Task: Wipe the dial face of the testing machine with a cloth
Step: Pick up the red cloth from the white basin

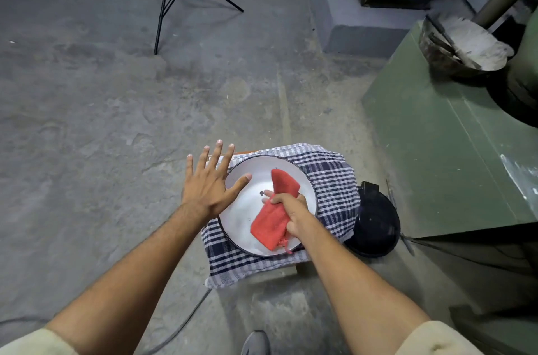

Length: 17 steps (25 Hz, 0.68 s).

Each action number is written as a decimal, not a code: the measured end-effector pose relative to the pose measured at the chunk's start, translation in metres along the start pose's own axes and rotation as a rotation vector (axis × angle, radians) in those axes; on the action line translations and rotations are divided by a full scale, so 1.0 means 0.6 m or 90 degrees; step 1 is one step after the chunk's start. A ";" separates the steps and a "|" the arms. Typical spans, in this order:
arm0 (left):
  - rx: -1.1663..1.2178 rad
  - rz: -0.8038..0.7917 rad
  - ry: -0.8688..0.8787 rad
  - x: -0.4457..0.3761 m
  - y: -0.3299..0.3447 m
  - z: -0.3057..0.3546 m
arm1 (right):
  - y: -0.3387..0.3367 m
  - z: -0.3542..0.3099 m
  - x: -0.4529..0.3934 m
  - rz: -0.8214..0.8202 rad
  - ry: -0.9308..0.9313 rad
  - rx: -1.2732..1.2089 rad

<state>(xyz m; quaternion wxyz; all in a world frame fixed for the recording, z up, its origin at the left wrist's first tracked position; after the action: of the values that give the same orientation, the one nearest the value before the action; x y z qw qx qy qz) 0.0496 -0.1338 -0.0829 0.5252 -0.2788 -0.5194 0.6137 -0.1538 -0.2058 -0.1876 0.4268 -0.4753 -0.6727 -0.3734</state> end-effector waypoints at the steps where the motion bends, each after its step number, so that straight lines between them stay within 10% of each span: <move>1: 0.000 0.003 0.000 -0.002 -0.009 0.005 | 0.003 0.002 0.007 -0.072 0.035 -0.068; 11: -0.029 0.056 0.056 -0.044 -0.157 0.131 | -0.050 -0.122 0.188 -0.431 -0.156 -0.413; 17: -0.078 0.113 0.177 -0.069 -0.290 0.341 | -0.206 -0.229 0.364 -0.429 -0.306 -0.468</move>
<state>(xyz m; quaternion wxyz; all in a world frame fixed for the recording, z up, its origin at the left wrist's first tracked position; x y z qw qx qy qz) -0.0582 -0.2590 0.1330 0.5175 -0.4372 -0.4515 0.5808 -0.2820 -0.2941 0.0523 -0.0760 -0.4230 -0.6916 -0.5805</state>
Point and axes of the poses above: each hand's wrist, its own x-axis away from the middle knuckle, its own y-axis out of the palm, z = x × y, the point moved 9 cm from there along -x, towards the middle knuckle, and after that the axes turned 13 degrees about y, right-handed, at the moved point
